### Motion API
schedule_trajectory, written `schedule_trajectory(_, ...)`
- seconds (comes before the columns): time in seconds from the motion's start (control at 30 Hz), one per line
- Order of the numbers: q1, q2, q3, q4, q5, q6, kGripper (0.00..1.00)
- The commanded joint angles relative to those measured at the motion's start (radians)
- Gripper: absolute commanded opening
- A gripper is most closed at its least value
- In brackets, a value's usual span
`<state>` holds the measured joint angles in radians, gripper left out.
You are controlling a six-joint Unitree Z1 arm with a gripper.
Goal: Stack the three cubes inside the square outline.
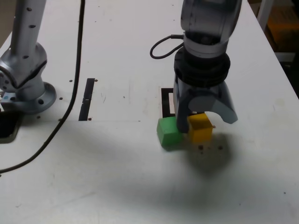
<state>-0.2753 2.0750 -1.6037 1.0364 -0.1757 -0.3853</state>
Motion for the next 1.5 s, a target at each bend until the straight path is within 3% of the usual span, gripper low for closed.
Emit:
schedule_trajectory(0.0,-0.001,0.008,-0.002,0.002,0.003,0.000,0.83)
schedule_trajectory(0.47,-0.001,-0.044,0.015,0.022,0.013,0.000,0.83)
schedule_trajectory(1.47,-0.001,0.029,0.020,-0.004,-0.006,0.003,0.83)
